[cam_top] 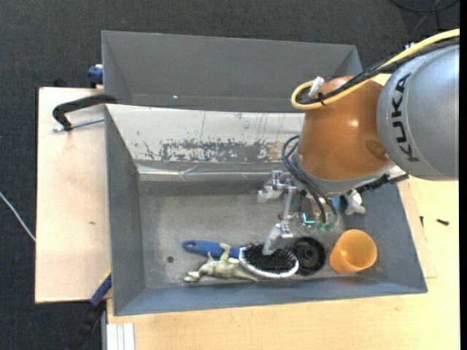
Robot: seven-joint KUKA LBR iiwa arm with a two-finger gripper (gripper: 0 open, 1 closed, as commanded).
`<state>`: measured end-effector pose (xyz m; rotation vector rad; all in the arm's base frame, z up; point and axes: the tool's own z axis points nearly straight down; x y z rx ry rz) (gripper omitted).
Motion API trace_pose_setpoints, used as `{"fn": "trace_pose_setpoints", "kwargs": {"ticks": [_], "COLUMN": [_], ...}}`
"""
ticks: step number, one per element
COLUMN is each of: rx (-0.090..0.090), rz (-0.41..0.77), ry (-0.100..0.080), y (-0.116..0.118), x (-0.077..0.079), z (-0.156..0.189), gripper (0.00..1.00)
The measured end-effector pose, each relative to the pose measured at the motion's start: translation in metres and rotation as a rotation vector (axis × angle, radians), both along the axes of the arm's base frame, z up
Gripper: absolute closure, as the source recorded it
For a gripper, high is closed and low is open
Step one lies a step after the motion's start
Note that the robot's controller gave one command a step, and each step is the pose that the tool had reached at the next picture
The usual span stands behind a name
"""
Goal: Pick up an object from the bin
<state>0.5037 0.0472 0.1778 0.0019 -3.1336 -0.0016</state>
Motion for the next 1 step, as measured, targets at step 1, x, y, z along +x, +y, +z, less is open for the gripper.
{"fn": "trace_pose_setpoints", "kwargs": {"ticks": [1], "rx": [0.001], "rz": [0.187], "ry": [0.000], "y": [0.0068], "x": [-0.0115], "z": [-0.0962], "gripper": [0.00]}}
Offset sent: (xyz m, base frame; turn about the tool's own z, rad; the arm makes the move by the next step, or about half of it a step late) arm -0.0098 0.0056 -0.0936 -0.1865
